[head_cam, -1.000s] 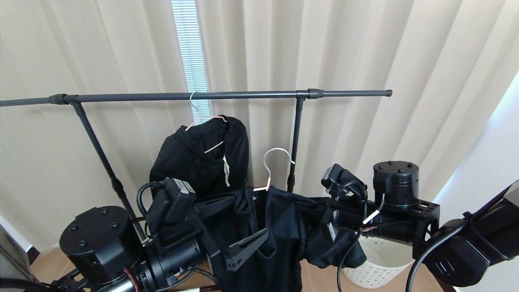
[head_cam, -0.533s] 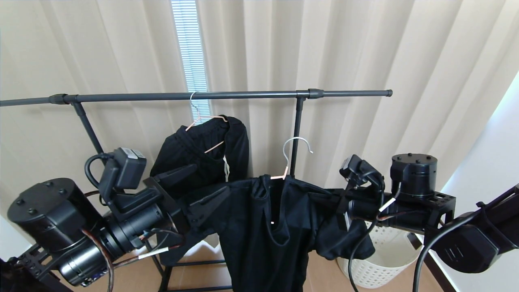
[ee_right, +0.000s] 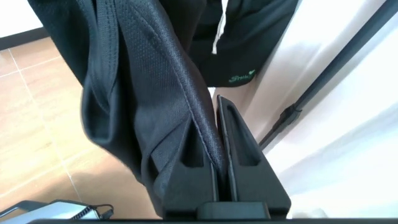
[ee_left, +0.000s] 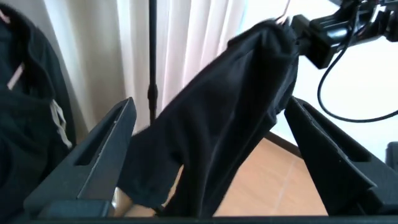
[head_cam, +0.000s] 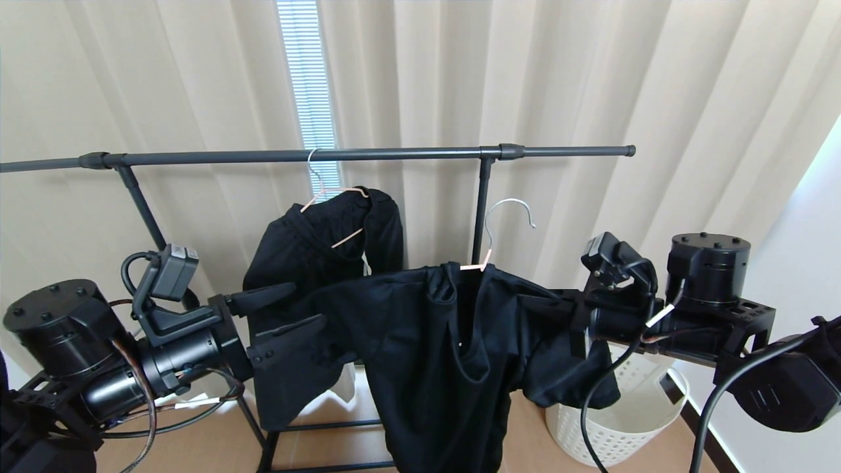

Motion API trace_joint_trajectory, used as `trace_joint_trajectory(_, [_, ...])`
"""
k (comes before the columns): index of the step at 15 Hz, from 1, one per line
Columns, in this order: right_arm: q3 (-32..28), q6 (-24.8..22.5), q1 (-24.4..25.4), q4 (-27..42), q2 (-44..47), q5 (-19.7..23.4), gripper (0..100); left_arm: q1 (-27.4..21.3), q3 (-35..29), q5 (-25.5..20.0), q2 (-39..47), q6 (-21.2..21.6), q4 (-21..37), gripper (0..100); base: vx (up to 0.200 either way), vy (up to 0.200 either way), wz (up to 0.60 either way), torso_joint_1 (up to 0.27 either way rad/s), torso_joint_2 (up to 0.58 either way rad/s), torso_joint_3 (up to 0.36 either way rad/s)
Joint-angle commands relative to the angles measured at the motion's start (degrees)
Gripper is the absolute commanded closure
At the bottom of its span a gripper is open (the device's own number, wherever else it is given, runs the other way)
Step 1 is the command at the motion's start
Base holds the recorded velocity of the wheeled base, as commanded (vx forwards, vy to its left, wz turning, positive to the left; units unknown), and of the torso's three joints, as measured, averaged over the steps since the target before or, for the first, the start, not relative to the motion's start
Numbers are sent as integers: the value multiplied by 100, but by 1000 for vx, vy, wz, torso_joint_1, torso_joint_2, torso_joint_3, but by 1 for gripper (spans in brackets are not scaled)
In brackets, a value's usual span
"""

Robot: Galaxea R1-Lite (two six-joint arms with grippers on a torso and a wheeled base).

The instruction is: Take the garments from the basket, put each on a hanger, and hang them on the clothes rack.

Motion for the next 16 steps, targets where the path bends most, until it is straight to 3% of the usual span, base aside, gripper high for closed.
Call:
trace_joint_trajectory(1, [3, -3, -28, 0, -81, 12, 100, 36, -4, -2, 650, -25, -52, 0, 0, 0, 0, 0, 0, 0])
trace_joint_trajectory(4, [20, 6, -28, 9, -230, 20, 100, -17, 14, -2, 1160, -34, -52, 0, 0, 0, 0, 0, 0, 0])
trace_joint_trajectory(12, [47, 6, -28, 9, -309, 12, 100, -17, 14, -2, 1186, -34, -52, 0, 0, 0, 0, 0, 0, 0])
trace_joint_trajectory(13, [47, 6, -28, 9, -300, 12, 100, -17, 14, -2, 1178, -25, -52, 100, 0, 0, 0, 0, 0, 0])
trace_joint_trajectory(16, [38, 6, -28, 9, -292, 12, 100, -8, -12, -2, 1169, -16, -52, 100, 0, 0, 0, 0, 0, 0])
